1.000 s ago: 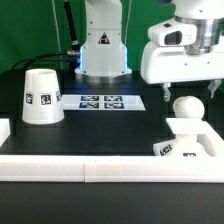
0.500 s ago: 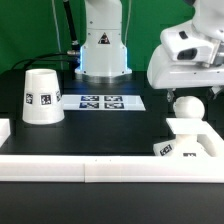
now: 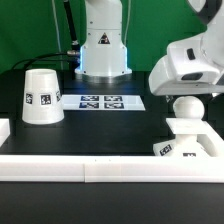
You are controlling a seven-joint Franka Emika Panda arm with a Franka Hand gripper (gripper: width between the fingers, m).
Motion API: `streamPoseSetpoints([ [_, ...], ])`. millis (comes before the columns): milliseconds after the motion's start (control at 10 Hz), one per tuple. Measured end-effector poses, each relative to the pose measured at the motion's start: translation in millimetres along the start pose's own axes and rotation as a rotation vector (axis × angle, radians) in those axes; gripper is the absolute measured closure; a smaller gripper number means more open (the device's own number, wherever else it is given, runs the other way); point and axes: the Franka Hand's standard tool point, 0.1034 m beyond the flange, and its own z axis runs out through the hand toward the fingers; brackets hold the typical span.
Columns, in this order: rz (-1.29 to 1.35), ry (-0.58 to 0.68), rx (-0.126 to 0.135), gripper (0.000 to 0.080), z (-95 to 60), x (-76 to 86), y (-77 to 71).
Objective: Assemble lamp
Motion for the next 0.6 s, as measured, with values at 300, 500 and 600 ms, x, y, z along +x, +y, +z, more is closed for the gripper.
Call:
streamPoseSetpoints([
  [300, -0.001, -0.079, -0.001, 0.0100, 1.3, 5.6, 0.2],
  [500, -0.001, -0.081, 0.000, 0.0100, 4.2, 6.7, 0.3],
  [600, 0.004, -0.084, 0.000, 0.0100, 7.2, 8.2, 0.5],
])
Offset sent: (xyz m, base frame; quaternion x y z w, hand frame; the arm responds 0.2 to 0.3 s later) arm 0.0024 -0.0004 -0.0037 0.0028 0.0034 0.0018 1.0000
